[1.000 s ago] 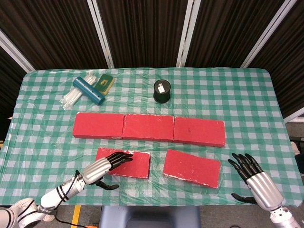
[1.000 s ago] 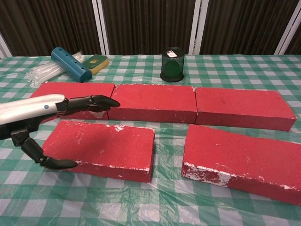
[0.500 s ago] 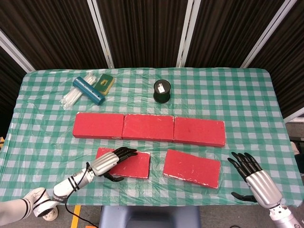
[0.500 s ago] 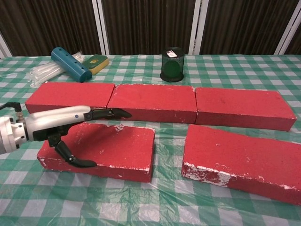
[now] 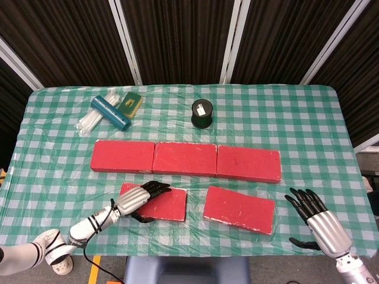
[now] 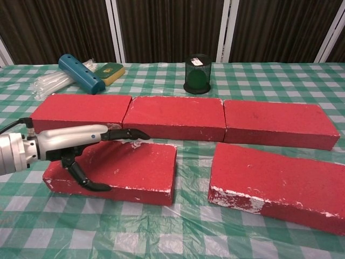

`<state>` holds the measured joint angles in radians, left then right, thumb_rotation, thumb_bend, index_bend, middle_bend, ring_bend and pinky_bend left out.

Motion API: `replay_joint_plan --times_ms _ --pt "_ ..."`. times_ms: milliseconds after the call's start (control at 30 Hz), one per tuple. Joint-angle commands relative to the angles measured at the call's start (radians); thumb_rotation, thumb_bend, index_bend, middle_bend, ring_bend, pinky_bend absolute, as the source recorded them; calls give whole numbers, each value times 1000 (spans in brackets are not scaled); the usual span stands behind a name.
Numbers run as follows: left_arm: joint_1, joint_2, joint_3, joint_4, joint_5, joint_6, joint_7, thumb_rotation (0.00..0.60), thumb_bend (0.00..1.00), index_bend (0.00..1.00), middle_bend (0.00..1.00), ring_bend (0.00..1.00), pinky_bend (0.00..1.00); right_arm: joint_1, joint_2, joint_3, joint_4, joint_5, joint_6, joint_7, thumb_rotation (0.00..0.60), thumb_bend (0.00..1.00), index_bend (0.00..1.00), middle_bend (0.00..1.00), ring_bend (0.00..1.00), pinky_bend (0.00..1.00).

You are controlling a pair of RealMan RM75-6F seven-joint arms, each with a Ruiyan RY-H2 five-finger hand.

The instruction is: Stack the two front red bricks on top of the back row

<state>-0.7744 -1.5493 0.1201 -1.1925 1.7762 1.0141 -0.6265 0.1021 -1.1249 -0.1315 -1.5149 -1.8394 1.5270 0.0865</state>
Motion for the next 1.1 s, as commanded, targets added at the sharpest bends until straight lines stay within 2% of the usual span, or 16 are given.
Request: replay_joint_plan --times_ms 33,333,400,467,567,633,767,1100 --pt "-6 2 4 3 -6 -7 -6 600 264 0 0 0 0 0 -1 0 -2 2 -3 -4 600 88 0 0 0 0" --pt "-20 15 12 7 -43 -51 15 600 263 0 0 0 5 4 -3 2 -7 10 -18 -17 600 88 0 0 0 0" --pt "-17 13 10 14 -47 -45 30 600 256 0 0 4 62 4 -3 1 -8 9 -19 -19 600 88 0 0 0 0" --pt "-13 10 6 20 -55 -40 53 600 254 0 5 57 168 4 -3 1 -8 10 -19 -20 600 88 0 0 0 0" --pt "-17 20 5 2 -79 -72 66 600 263 0 137 178 326 4 -2 0 -10 9 -18 -20 600 89 0 0 0 0" --pt "-20 29 4 -12 -86 -80 67 600 266 0 266 272 432 3 -1 -1 -10 6 -17 -19 600 88 0 0 0 0" --pt "-16 51 8 -43 -84 -67 90 600 274 0 413 393 577 2 2 -3 -10 2 -11 -14 600 88 0 0 0 0" --pt "-3 147 -23 -179 -90 -2 215 600 273 0 442 420 607 1 9 -8 -8 -8 -3 0 600 88 0 0 0 0"
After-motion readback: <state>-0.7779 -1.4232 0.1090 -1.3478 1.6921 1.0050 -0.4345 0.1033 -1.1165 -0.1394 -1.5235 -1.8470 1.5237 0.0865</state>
